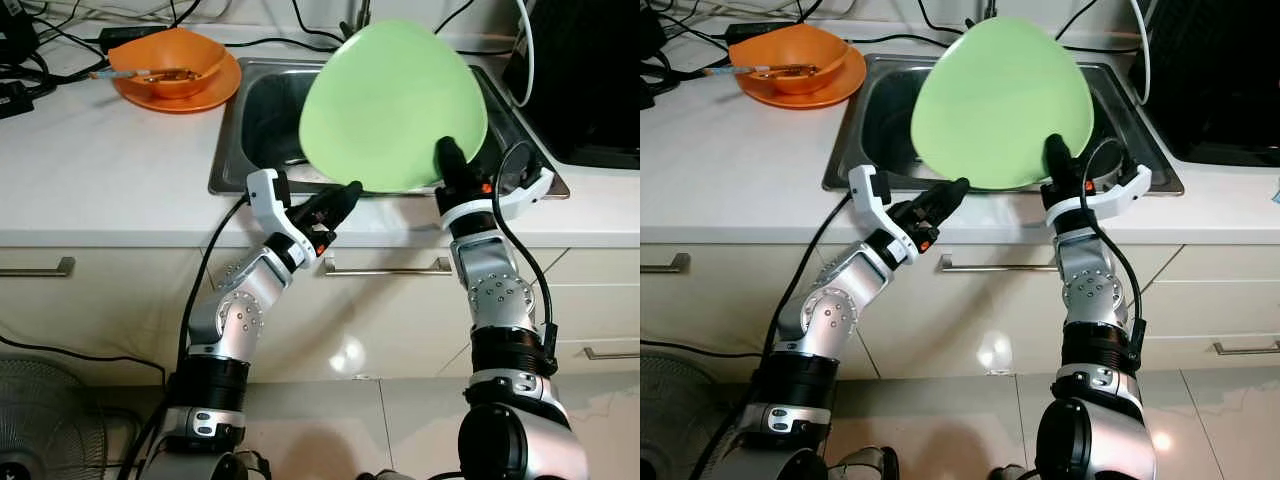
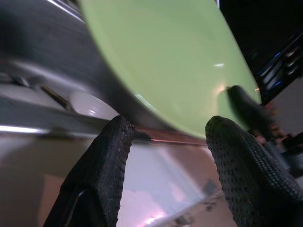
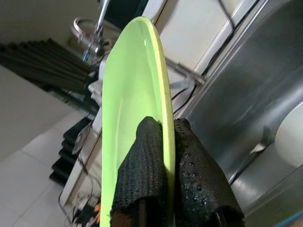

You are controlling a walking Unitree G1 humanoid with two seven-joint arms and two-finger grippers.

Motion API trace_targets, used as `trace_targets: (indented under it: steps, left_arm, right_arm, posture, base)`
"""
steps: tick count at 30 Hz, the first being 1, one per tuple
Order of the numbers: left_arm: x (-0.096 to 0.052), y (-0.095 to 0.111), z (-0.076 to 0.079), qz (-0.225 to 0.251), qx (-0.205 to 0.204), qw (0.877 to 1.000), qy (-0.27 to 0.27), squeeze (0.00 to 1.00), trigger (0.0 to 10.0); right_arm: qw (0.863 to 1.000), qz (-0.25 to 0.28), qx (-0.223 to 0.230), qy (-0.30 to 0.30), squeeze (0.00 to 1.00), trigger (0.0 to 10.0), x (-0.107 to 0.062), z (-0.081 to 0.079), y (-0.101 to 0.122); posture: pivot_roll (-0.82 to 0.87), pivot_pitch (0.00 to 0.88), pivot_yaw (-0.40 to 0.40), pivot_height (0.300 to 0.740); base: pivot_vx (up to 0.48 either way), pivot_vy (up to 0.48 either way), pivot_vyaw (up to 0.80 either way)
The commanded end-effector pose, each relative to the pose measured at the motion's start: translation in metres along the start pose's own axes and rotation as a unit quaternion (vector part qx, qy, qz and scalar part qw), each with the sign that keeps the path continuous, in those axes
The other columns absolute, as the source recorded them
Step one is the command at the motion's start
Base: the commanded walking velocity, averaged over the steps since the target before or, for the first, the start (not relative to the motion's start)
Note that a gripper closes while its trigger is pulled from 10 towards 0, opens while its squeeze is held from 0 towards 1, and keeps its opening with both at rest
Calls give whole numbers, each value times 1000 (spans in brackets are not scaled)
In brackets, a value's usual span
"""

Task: Kitchen organization

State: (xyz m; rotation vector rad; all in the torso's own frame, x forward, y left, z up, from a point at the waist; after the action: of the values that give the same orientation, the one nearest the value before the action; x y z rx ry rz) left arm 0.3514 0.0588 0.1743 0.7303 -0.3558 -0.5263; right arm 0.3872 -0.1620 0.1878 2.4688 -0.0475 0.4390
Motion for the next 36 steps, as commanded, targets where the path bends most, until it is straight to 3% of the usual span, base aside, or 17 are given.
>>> trace_targets:
  steps: [1, 2, 4, 5, 7, 8, 9, 13, 14, 16, 17, 19, 24, 36]
  left_arm:
    - [1, 2, 4, 2, 28, 1000, 3, 0, 10000]
    - [0, 5, 0, 3, 75, 997, 25, 0, 10000]
    - [-1, 6, -2, 4, 96, 995, 35, 0, 10000]
    - [-3, 12, -7, 12, 140, 988, 61, 0, 10000]
    - [-6, 17, -13, 24, 150, 985, 83, 0, 10000]
    - [-7, 20, -15, 31, 157, 983, 93, 0, 10000]
    - [-10, 25, -18, 44, 165, 980, 106, 0, 10000]
    - [-14, 31, -21, 58, 179, 975, 119, 0, 10000]
    - [-15, 33, -22, 69, 210, 967, 131, 0, 10000]
    - [-15, 34, -22, 73, 218, 964, 134, 0, 10000]
    - [-16, 36, -22, 86, 230, 960, 137, 0, 10000]
    - [-17, 40, -22, 96, 254, 951, 151, 0, 10000]
    - [-16, 42, -22, 108, 295, 933, 172, 0, 10000]
    - [-15, 41, -19, 116, 319, 923, 178, 0, 10000]
  right_arm:
    - [1000, 26, -5, 15, 0, 0, 8, -10, 13]
    - [999, 34, -20, 8, 0, 0, 12, -9, 17]
    - [999, 38, -30, 4, 0, 0, 13, -9, 19]
    - [998, 42, -50, 1, 0, 0, 17, -10, 22]
    - [997, 42, -61, -1, 0, 0, 20, -11, 22]
    - [996, 41, -74, -1, 0, 3451, 21, -12, 22]
    - [994, 36, -102, 1, 0, 10000, 23, -15, 22]
    - [989, 30, -142, 6, 0, 10000, 26, -18, 21]
    - [985, 28, -169, 11, 0, 10000, 29, -21, 20]
    - [983, 27, -181, 14, 0, 10000, 30, -22, 19]
    - [975, 23, -218, 23, 0, 10000, 31, -26, 17]
    - [968, 18, -250, 26, 0, 10000, 32, -28, 14]
    - [956, 14, -290, 34, 0, 10000, 31, -29, 9]
    - [957, 39, -286, 28, 0, 10000, 33, -30, 16]
  posture:
    - [-26, 64, -10, 740]
    - [-28, 64, -10, 740]
    - [-27, 63, -10, 740]
    - [-26, 63, -11, 740]
    - [-26, 63, -11, 740]
    - [-26, 63, -11, 740]
    - [-21, 62, -11, 740]
    - [-17, 62, -13, 740]
    - [-15, 64, -13, 740]
    - [-15, 64, -13, 740]
    - [-18, 66, -17, 740]
    - [-16, 67, -20, 740]
    - [-17, 67, -16, 740]
    - [-18, 68, -17, 740]
  base:
    - [0, 0, 0]
    - [0, 0, 0]
    - [0, 0, 0]
    - [0, 0, 0]
    - [0, 0, 0]
    - [0, 0, 0]
    - [0, 0, 0]
    - [0, 0, 0]
    - [0, 0, 0]
    - [0, 0, 0]
    - [0, 0, 0]
    - [0, 0, 0]
    - [0, 0, 0]
    - [0, 0, 0]
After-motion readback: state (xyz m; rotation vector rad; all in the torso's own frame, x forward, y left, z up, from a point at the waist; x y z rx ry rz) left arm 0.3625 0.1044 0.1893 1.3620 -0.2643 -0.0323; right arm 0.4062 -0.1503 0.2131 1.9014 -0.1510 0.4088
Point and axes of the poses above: a point about 5 cm out from each wrist's last joint towards the gripper, its own x axis pointing out of the wrist towards the gripper, its own y axis along the axis of the wrist's last joint, z = x × y, the point moved 2 cm from there along x, pointing out of the wrist towards the gripper, and after that the axes turned 12 degrees about -x, right-handed, at the moved point
